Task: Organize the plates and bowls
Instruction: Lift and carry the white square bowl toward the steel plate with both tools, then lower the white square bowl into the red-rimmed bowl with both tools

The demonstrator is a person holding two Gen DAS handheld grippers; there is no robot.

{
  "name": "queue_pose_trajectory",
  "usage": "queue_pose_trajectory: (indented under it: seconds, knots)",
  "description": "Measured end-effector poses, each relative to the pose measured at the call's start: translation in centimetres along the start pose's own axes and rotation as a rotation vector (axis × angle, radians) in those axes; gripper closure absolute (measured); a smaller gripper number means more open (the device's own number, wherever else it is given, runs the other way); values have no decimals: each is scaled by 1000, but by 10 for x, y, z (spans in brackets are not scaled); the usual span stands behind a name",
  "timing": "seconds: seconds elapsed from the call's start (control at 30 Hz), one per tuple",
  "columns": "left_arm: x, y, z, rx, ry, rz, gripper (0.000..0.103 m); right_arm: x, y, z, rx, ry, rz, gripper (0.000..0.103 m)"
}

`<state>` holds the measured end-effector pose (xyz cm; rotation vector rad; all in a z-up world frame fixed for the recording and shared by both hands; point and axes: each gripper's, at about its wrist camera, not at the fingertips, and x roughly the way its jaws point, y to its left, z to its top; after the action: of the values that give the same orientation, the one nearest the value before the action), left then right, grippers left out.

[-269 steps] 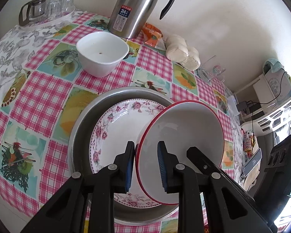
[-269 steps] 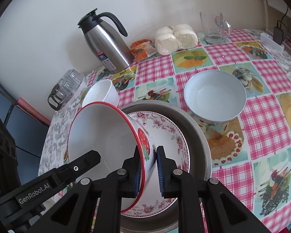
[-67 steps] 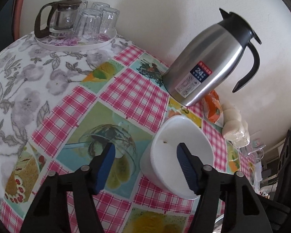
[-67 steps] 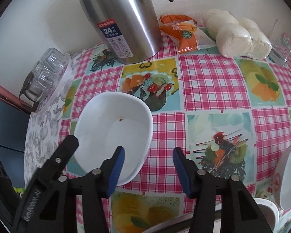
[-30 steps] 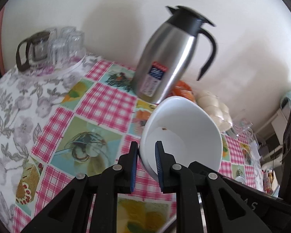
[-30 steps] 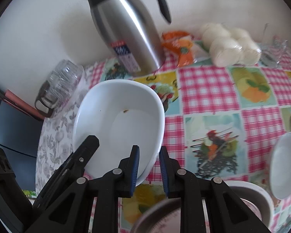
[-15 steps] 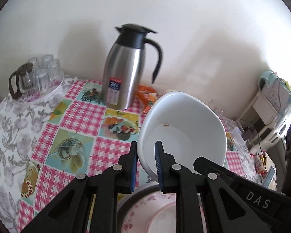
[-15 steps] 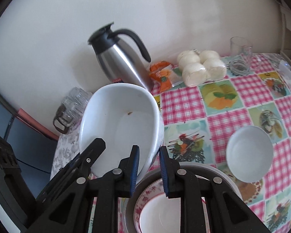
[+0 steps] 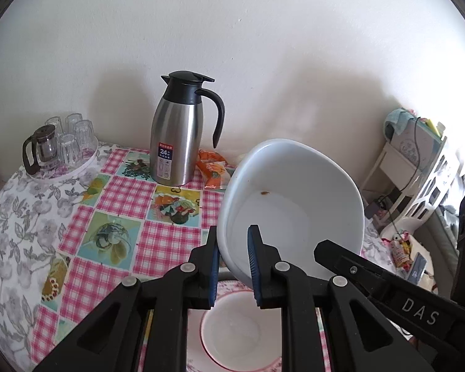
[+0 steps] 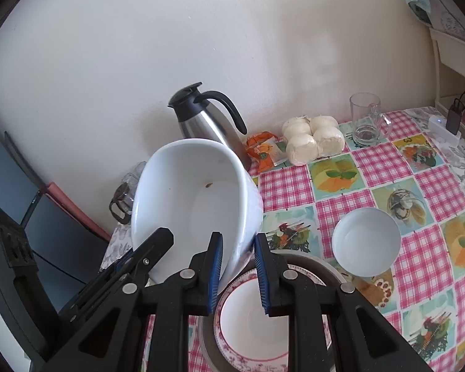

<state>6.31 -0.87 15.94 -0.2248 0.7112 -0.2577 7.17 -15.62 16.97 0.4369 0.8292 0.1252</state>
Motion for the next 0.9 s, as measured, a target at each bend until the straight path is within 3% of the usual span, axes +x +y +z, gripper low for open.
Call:
queue_pose_trajectory:
  seconds: [0.4,0.63,0.9]
  knots:
    - [-13,-20,-25,47,21,15,85,-23,-21,-35,8,-40,33,80]
    - [-11,-30,-29,79,45,24,85,-30,-28,-41,-5,-39,-9,80]
    - [-7,-33,-33,98,78,43,85,-26,-41,-40,17,-15,8,80]
